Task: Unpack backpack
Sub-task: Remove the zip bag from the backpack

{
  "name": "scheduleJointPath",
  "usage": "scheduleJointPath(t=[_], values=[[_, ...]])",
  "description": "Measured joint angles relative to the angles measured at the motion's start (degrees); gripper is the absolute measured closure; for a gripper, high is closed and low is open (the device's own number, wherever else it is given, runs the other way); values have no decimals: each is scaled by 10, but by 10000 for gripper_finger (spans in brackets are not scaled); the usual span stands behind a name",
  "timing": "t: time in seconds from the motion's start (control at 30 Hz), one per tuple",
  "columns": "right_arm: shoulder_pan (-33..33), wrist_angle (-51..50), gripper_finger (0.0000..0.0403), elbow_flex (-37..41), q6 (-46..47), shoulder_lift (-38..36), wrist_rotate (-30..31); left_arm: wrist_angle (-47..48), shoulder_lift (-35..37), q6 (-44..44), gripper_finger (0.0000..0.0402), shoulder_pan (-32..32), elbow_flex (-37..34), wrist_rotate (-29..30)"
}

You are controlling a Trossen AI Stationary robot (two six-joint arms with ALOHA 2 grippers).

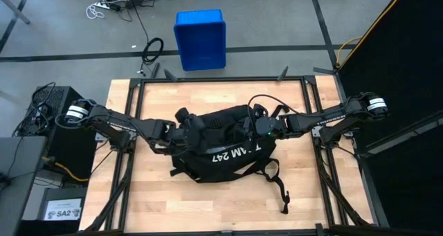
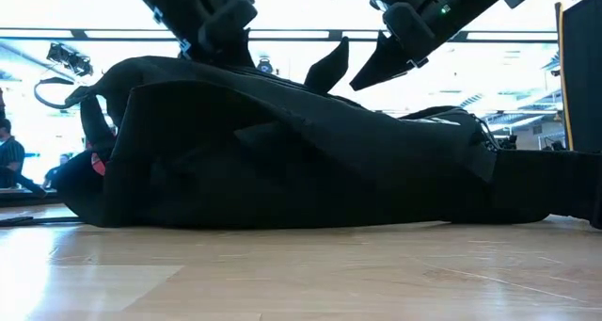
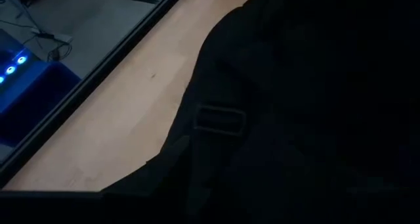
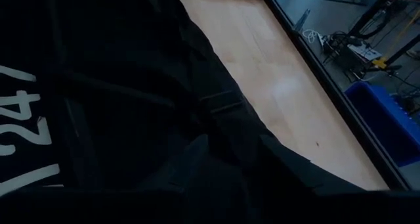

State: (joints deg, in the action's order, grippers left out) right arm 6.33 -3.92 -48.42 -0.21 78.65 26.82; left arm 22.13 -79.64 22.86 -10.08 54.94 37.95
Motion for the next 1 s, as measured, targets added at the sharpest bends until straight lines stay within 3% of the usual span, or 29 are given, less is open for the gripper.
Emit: scheduleJointPath(t=[0.37,0.7,1.0], values=[[0,-2,296,0,-4,0,0,1,0,-92,204,-4,0,2],[0,1,300,0,-4,0,0,51,-25,-93,204,-4,0,15],[-5,5,300,0,-11,0,0,6,-68,-177,204,-1,0,10]])
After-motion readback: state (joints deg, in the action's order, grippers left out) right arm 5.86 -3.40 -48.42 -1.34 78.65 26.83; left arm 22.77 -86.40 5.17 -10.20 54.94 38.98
